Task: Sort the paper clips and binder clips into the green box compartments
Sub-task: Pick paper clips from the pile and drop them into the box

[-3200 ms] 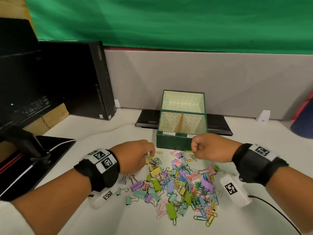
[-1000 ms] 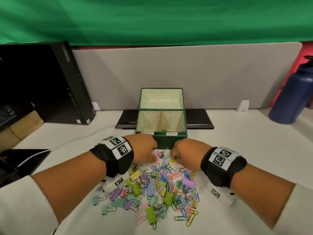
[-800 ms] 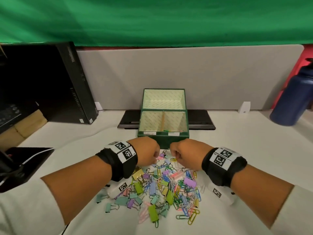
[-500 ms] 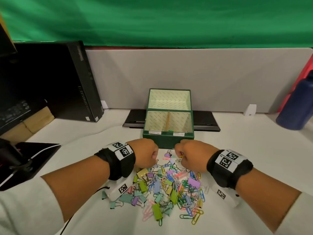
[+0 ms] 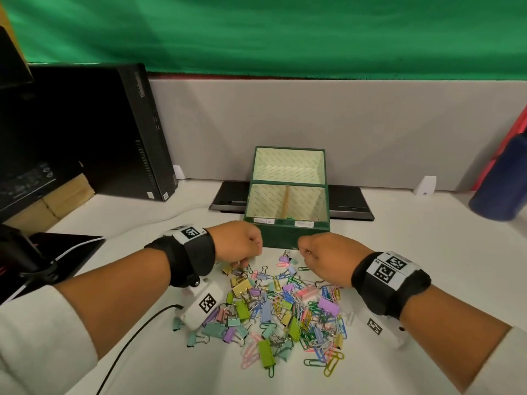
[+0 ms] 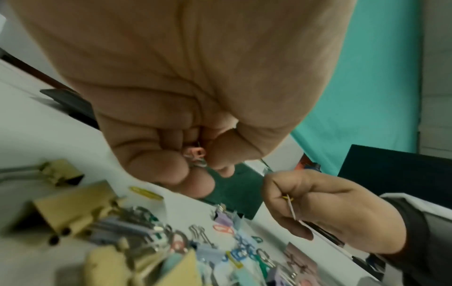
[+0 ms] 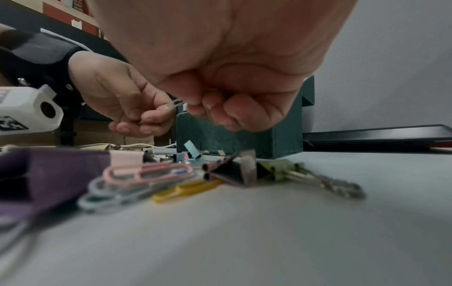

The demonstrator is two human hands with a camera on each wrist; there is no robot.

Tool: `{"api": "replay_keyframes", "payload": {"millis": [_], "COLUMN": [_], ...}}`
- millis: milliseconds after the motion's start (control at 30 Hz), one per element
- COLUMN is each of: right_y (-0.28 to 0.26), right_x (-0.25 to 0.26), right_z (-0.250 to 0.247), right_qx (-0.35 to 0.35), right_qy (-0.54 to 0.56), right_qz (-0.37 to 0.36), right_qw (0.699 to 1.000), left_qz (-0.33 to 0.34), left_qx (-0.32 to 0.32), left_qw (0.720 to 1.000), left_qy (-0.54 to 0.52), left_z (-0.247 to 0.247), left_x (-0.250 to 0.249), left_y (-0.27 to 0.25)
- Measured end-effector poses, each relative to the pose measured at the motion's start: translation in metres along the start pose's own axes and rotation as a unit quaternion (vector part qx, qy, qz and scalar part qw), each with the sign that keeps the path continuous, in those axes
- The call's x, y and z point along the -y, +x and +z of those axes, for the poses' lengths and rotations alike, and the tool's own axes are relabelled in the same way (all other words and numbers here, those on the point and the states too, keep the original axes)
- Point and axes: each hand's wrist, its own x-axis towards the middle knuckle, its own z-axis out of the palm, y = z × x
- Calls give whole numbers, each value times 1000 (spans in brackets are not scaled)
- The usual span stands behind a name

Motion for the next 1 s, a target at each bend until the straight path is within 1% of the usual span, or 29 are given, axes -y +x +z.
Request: {"api": "replay_keyframes", "payload": {"millis": [100, 167, 233, 300, 367, 467, 533, 633, 733, 867, 1000], "right_y": [-2, -1, 0, 2, 4, 4, 2, 1, 2, 1, -1], "right_x": [2, 2, 1, 0, -3, -4, -3, 1, 1, 0, 1], "right_z": [-1, -1, 0, 2, 5, 6, 5, 6, 7, 5, 3], "right_qx": [24, 25, 9, 2, 14, 40, 36, 50, 67, 79, 56], "right_qy": [15, 2, -13, -21, -22, -19, -18, -20, -15, -5, 5], "right_qz": [15, 16, 10, 8, 10, 17, 21, 30, 34, 37, 32], "right_qw": [1000, 1000, 1000, 1000, 1000, 999, 999, 998, 997, 996, 998], "left_qz": [28, 26, 13, 11, 24, 43, 44, 34, 32, 39, 37], "left_qx": [14, 10, 3, 4, 0, -9, -5, 16, 12, 6, 36], "left_qw": [995, 987, 970, 955, 952, 957, 964, 974, 976, 965, 948], "left_qy": [92, 156, 242, 297, 305, 286, 262, 224, 214, 259, 313], "left_z": [9, 11, 11, 12, 14, 16, 17, 19, 18, 19, 24], "left_x": [-5, -7, -7, -5, -2, 0, 2, 5, 6, 0, -6], "left_y": [4, 5, 5, 7, 8, 8, 7, 6, 4, 4, 5]}}
